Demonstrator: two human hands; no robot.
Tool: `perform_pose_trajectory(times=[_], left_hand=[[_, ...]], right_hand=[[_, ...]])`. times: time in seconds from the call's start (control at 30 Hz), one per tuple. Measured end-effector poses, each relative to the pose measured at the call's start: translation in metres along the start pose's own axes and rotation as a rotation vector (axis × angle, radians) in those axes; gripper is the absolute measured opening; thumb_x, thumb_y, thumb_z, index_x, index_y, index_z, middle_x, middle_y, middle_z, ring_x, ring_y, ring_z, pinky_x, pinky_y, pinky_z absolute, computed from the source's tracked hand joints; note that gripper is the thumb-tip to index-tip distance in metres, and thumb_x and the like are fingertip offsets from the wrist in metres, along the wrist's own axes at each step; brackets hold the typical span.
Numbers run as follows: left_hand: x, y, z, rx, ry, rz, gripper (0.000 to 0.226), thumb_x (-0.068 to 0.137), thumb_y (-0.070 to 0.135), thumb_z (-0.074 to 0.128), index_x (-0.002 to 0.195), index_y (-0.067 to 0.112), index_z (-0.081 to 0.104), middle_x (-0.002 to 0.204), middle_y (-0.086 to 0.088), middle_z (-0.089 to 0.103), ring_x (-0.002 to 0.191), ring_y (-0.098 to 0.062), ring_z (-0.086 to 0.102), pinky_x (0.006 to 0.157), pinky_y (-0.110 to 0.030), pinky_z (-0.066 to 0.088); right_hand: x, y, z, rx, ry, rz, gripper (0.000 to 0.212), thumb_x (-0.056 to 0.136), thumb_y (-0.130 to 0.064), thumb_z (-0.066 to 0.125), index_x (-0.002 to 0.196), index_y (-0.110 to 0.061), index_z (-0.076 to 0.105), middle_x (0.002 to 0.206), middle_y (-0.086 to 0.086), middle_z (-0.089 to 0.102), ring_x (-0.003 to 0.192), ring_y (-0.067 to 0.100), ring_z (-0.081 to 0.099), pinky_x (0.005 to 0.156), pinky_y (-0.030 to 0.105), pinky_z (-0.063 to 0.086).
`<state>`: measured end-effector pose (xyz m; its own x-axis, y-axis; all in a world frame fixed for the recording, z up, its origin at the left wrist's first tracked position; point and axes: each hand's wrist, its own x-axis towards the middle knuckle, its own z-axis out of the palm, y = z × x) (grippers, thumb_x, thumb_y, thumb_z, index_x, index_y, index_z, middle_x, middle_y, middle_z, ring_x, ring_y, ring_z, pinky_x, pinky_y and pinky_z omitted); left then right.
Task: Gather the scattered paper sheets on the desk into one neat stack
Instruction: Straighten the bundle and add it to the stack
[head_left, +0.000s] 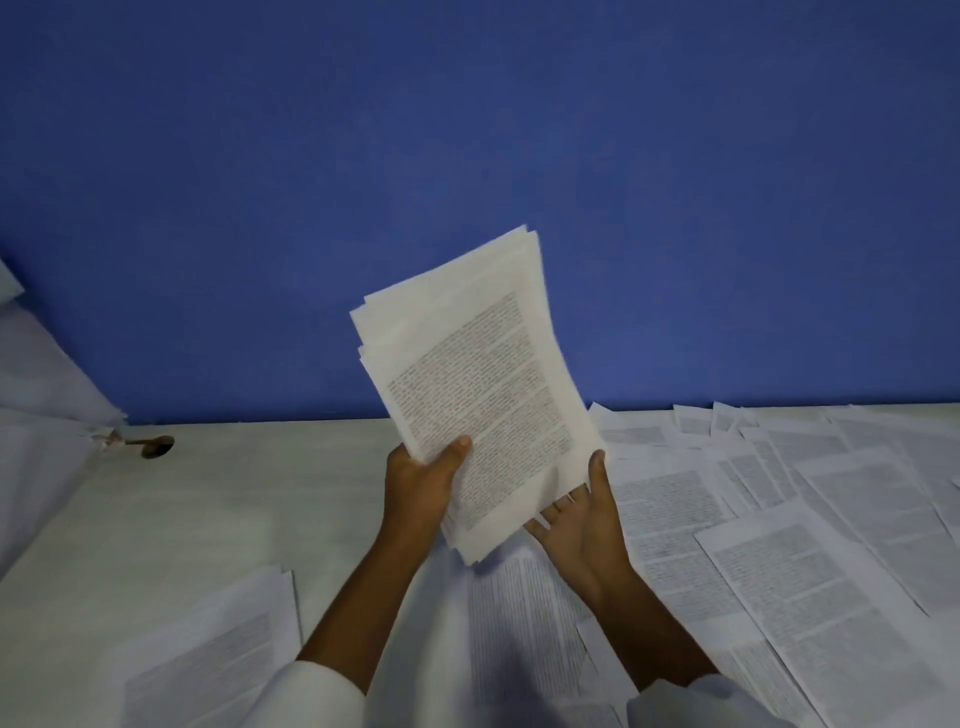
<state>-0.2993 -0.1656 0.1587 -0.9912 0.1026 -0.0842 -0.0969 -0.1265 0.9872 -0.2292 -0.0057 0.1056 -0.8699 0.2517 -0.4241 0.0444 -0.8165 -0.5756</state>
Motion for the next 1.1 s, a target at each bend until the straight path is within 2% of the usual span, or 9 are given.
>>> perform_pose_trajectory(times=[0.07,0.23,0.33,0.5,0.63,0.77,0.9,1.03,1.1], left_hand=[[0.001,-0.003,-0.008,-0.002,0.018,-0.023,0.022,0.083,0.013,0.074,0.100,0.024,0.065,0.096,0.010,0.069,0.094,-0.013,0.067,0.066,-0.016,0.051],[-0.001,-0.005,-0.047,-0.036,-0.061,-0.072,0.027,0.084,0.004,0.071,0.105,0.020,0.069,0.101,0.006,0.073,0.091,-0.010,0.070,0.073,-0.019,0.056],[-0.004,-0.019,-0.075,-0.077,-0.166,-0.215,0.035,0.083,0.002,0.069,0.117,0.011,0.067,0.113,-0.007,0.072,0.103,-0.024,0.069,0.087,-0.035,0.056],[-0.023,-0.050,-0.104,-0.050,-0.295,-0.451,0.051,0.077,0.013,0.073,0.127,0.007,0.062,0.125,-0.011,0.067,0.113,-0.028,0.065,0.104,-0.044,0.046],[-0.041,-0.066,-0.110,-0.048,-0.276,-0.534,0.042,0.087,0.027,0.065,0.124,0.008,0.064,0.126,-0.008,0.066,0.117,-0.025,0.062,0.110,-0.040,0.040],[-0.058,-0.070,-0.127,-0.225,-0.221,-0.617,0.049,0.080,0.037,0.065,0.121,0.009,0.065,0.122,-0.009,0.068,0.115,-0.026,0.062,0.106,-0.037,0.043],[-0.074,-0.077,-0.162,-0.051,-0.200,-0.586,0.045,0.083,0.032,0.069,0.125,0.016,0.063,0.126,-0.006,0.067,0.115,-0.022,0.063,0.109,-0.038,0.041],[-0.093,-0.083,-0.196,0.090,0.102,-0.487,0.032,0.088,0.015,0.069,0.120,0.013,0.066,0.113,-0.002,0.070,0.096,-0.012,0.067,0.085,-0.023,0.051],[-0.100,-0.082,-0.220,0.163,0.222,-0.442,0.029,0.088,0.014,0.069,0.117,0.012,0.067,0.106,0.000,0.070,0.087,-0.007,0.065,0.075,-0.018,0.049]], right_hand=[[0.000,0.003,-0.011,-0.063,0.063,-0.008,0.077,0.088,-0.061,0.051,0.143,-0.008,0.039,0.133,0.013,0.054,0.102,0.026,0.062,0.105,0.050,0.041],[-0.001,0.000,-0.049,-0.023,-0.035,0.067,0.058,0.090,-0.052,0.053,0.135,-0.016,0.055,0.133,0.014,0.061,0.121,0.033,0.059,0.103,0.055,0.044],[-0.014,-0.001,-0.056,-0.225,-0.175,0.125,0.065,0.079,-0.052,0.070,0.127,-0.009,0.062,0.134,0.018,0.059,0.123,0.036,0.056,0.105,0.052,0.043],[-0.024,0.014,-0.060,-0.474,-0.214,0.262,0.044,0.095,-0.030,0.051,0.134,-0.009,0.055,0.138,0.020,0.055,0.125,0.040,0.053,0.106,0.055,0.041],[-0.035,0.047,-0.041,-0.552,-0.205,0.319,0.043,0.094,-0.028,0.058,0.133,-0.010,0.057,0.132,0.015,0.061,0.122,0.036,0.058,0.106,0.050,0.043],[-0.038,0.071,-0.019,-0.607,-0.101,0.258,0.035,0.092,-0.030,0.062,0.121,-0.010,0.066,0.117,0.011,0.071,0.107,0.029,0.068,0.089,0.039,0.053],[-0.030,0.097,-0.006,-0.578,-0.076,0.255,0.036,0.091,-0.030,0.063,0.119,-0.008,0.067,0.115,0.014,0.071,0.107,0.033,0.067,0.097,0.047,0.050],[-0.028,0.144,0.015,-0.864,-0.130,0.279,0.034,0.088,-0.027,0.069,0.118,-0.011,0.068,0.111,0.007,0.073,0.102,0.026,0.070,0.098,0.045,0.051],[-0.030,0.171,0.024,-0.984,-0.191,0.285,0.032,0.091,-0.021,0.065,0.122,-0.013,0.065,0.113,0.004,0.072,0.101,0.018,0.068,0.095,0.036,0.052]])
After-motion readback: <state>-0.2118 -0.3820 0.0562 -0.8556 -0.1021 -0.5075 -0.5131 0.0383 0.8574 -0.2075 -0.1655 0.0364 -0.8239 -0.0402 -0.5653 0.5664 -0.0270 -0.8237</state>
